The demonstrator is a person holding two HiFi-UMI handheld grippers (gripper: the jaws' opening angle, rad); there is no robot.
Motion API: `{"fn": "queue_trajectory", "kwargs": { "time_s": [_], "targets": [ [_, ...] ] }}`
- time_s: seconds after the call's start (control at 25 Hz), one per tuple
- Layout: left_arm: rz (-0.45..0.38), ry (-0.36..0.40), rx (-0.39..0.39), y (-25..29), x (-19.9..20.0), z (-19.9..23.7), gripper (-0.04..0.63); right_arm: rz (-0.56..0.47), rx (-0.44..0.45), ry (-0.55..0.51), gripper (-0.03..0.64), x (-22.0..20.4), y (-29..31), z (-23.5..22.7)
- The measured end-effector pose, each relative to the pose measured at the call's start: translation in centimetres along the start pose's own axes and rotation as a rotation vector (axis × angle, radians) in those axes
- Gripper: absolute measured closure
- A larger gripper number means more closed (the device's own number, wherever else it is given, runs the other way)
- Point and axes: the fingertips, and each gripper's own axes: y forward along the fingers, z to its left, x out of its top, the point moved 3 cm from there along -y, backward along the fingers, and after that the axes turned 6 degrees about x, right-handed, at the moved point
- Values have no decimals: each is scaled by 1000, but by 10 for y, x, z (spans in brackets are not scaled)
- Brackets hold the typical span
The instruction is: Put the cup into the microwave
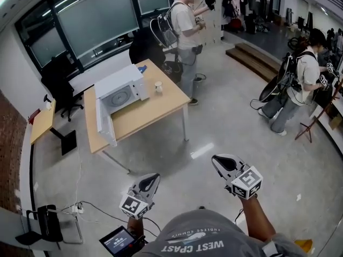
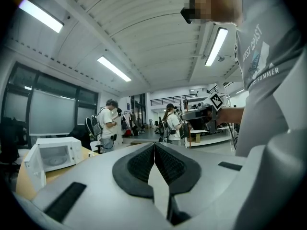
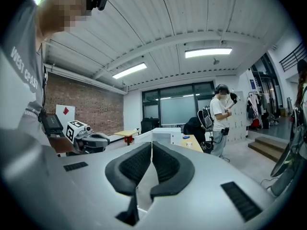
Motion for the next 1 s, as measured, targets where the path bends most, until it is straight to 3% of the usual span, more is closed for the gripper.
{"fn": "queue_trajectory", "kwargs": {
  "time_s": [0.48, 0.76, 1.0],
  "targets": [
    [24, 30, 18, 85, 9, 3, 574, -17, 62, 23, 597, -7, 19, -90],
    [46, 14, 38, 105, -8, 38, 574, 8, 92, 62, 597, -26, 58, -116],
    [51, -5, 20, 138, -18, 81, 574, 26, 59, 72, 597, -30, 95, -148]
  ]
}}
